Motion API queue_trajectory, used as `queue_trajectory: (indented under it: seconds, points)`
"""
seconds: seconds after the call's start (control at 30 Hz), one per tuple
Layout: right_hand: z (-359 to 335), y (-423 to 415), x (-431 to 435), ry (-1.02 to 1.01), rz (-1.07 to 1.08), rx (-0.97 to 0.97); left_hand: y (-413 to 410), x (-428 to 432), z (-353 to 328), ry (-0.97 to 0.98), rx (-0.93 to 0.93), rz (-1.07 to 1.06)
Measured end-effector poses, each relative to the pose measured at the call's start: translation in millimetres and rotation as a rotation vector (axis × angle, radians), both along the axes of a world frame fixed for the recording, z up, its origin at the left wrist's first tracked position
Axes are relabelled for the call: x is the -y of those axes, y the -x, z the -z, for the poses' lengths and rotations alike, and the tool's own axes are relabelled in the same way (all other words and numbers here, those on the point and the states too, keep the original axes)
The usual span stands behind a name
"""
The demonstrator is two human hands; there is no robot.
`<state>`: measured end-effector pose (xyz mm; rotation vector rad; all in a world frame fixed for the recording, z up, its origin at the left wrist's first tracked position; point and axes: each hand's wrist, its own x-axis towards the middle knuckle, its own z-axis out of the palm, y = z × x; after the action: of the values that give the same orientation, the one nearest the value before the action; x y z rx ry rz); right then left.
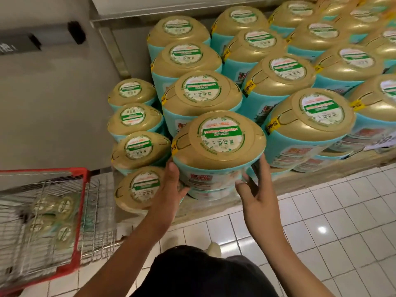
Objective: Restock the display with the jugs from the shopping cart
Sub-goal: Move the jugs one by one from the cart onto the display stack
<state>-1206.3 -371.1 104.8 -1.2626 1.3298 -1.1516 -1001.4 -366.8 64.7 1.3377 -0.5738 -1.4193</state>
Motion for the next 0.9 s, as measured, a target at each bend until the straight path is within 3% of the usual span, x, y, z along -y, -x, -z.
queue_trajectory:
  seconds: [0.13, 0.43, 0.7, 0.9]
  points:
    - [25, -4, -19, 0.135, 0.019, -0.043, 9, 1, -7, 0.072, 0.044, 0.061]
    - [46, 2, -17, 0.234, -0.067, -0.172, 24, -3, -20, 0.14, 0.099, -0.081]
    - [45, 4, -33, 0.097, -0.028, 0.013, 23, -25, -26, 0.101, 0.096, -0.192]
    - [48, -26, -64, -0.012, -0.182, 0.001, -20, -91, -22, 0.114, 0.177, -0.192]
